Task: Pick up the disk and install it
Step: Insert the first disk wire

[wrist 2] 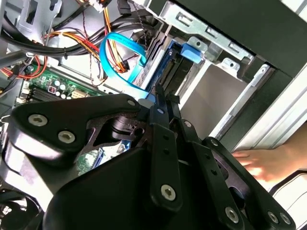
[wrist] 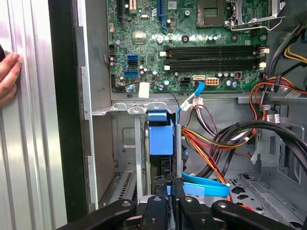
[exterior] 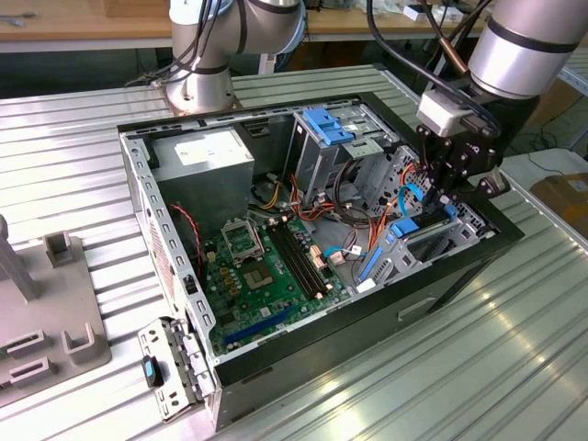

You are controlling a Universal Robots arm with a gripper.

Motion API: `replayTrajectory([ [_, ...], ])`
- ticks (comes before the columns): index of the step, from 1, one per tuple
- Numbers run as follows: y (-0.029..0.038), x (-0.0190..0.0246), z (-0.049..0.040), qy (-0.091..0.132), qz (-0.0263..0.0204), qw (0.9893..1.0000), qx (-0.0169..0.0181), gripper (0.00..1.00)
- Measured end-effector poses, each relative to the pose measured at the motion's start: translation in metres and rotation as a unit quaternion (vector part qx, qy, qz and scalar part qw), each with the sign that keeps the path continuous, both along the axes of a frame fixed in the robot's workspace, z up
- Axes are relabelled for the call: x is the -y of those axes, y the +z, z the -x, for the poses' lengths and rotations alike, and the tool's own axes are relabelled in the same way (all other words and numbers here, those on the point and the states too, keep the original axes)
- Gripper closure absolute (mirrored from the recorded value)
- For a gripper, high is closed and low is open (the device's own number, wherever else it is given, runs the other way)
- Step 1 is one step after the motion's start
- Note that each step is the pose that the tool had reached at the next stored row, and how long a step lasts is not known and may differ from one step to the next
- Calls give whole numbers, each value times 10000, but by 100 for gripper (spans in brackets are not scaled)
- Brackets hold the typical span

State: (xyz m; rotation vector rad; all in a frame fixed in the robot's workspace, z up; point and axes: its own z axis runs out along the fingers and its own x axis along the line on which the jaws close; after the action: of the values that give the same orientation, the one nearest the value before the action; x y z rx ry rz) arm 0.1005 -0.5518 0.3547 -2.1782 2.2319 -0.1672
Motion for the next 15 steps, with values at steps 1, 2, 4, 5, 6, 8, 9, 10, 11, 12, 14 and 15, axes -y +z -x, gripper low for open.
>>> replayTrajectory([
  [1, -1, 0, -11, 0, 0, 10000, 0, 84],
  [2, -2, 0, -21, 2, -1, 10000, 0, 84],
  [4, -4, 0, -24, 2, 2, 10000, -1, 84],
  [5, -5, 1, -24, 2, 3, 10000, -1, 84],
  [6, -11, 2, -24, 2, 1, 10000, -1, 84],
  [8, -36, 2, -24, 2, 1, 10000, -1, 84],
  [9, -47, 2, -24, 2, 2, 10000, -2, 84],
  [10, -52, 2, -24, 2, 3, 10000, -2, 84],
  [11, -52, 2, -24, 2, 4, 10000, -2, 84],
  [12, -56, 2, -22, 2, 2, 10000, -2, 84],
  [14, -56, 1, -18, 2, 3, 10000, -2, 84],
  [15, -57, 1, -16, 2, 2, 10000, -2, 84],
])
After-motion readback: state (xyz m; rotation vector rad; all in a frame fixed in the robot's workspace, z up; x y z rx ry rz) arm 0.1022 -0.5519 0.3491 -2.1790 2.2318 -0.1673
